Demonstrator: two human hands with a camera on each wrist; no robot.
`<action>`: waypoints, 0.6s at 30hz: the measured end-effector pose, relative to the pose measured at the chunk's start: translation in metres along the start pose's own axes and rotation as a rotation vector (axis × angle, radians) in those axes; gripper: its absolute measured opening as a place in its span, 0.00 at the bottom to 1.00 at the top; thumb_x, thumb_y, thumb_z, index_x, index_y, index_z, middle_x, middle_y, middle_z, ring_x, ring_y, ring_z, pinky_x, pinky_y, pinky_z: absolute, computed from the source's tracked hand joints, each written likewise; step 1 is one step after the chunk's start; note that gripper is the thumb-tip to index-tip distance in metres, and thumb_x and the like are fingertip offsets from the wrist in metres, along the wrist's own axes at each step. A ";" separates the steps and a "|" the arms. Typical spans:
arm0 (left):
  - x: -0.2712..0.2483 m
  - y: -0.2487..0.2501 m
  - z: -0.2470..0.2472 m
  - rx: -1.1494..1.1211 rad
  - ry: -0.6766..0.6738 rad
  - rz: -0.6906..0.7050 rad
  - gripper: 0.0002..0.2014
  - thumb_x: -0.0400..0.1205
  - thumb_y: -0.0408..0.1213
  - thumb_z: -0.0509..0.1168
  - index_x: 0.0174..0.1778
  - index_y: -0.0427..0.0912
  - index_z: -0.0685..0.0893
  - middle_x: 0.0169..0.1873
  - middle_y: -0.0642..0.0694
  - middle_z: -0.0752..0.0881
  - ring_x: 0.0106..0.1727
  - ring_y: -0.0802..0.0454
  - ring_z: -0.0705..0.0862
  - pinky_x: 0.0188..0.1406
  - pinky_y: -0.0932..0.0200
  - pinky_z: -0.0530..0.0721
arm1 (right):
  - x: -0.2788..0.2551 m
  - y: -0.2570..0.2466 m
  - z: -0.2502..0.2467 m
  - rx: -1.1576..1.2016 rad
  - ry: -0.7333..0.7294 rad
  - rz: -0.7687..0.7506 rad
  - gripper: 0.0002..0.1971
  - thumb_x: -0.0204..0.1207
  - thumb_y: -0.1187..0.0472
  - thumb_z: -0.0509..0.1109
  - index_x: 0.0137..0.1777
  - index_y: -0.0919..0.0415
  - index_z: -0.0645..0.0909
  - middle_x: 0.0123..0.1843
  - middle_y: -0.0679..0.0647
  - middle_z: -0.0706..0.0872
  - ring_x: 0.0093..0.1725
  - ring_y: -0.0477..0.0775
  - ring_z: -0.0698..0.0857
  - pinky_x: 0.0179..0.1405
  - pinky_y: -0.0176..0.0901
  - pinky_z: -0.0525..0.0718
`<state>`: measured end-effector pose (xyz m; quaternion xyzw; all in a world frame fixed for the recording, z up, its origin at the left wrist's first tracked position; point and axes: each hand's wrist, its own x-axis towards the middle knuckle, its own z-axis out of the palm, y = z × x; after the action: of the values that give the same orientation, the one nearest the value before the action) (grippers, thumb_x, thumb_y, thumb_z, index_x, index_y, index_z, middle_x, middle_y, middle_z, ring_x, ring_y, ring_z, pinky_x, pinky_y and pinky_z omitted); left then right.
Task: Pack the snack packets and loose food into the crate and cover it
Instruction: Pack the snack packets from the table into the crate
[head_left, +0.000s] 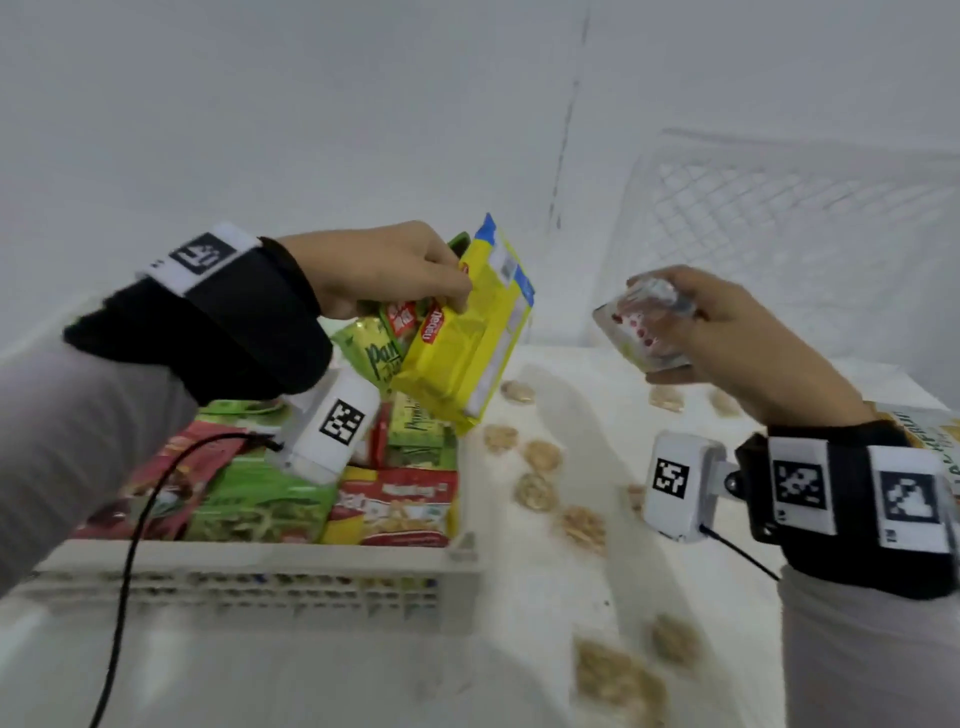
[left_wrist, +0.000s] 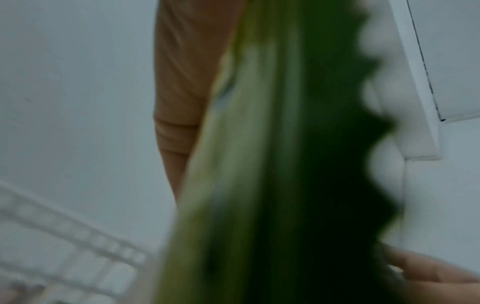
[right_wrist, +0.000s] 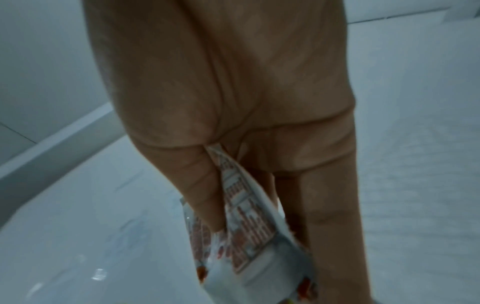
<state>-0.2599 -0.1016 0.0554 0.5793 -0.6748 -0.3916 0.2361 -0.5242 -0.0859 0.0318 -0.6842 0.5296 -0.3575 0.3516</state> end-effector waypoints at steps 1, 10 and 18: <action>-0.008 -0.012 -0.015 -0.011 0.015 -0.022 0.06 0.76 0.29 0.66 0.35 0.33 0.83 0.32 0.36 0.85 0.28 0.45 0.82 0.30 0.57 0.85 | 0.002 -0.015 0.011 -0.011 -0.017 -0.042 0.16 0.81 0.65 0.61 0.48 0.40 0.81 0.56 0.52 0.84 0.52 0.55 0.86 0.45 0.50 0.89; -0.061 -0.121 -0.116 -0.148 0.058 -0.164 0.05 0.78 0.26 0.65 0.45 0.27 0.81 0.38 0.33 0.80 0.29 0.44 0.80 0.29 0.58 0.84 | 0.018 -0.107 0.131 -0.171 -0.293 -0.139 0.15 0.80 0.67 0.61 0.53 0.44 0.82 0.49 0.50 0.86 0.45 0.53 0.87 0.43 0.49 0.91; -0.050 -0.190 -0.137 -0.338 0.160 -0.212 0.15 0.77 0.26 0.66 0.24 0.38 0.80 0.21 0.43 0.84 0.22 0.50 0.82 0.30 0.58 0.85 | 0.034 -0.119 0.252 -0.788 -0.577 -0.184 0.11 0.78 0.64 0.64 0.58 0.60 0.82 0.50 0.52 0.83 0.49 0.54 0.80 0.47 0.43 0.78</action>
<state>-0.0294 -0.0927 -0.0107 0.6283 -0.5142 -0.4746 0.3400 -0.2444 -0.0705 0.0123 -0.8801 0.4428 0.0445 0.1653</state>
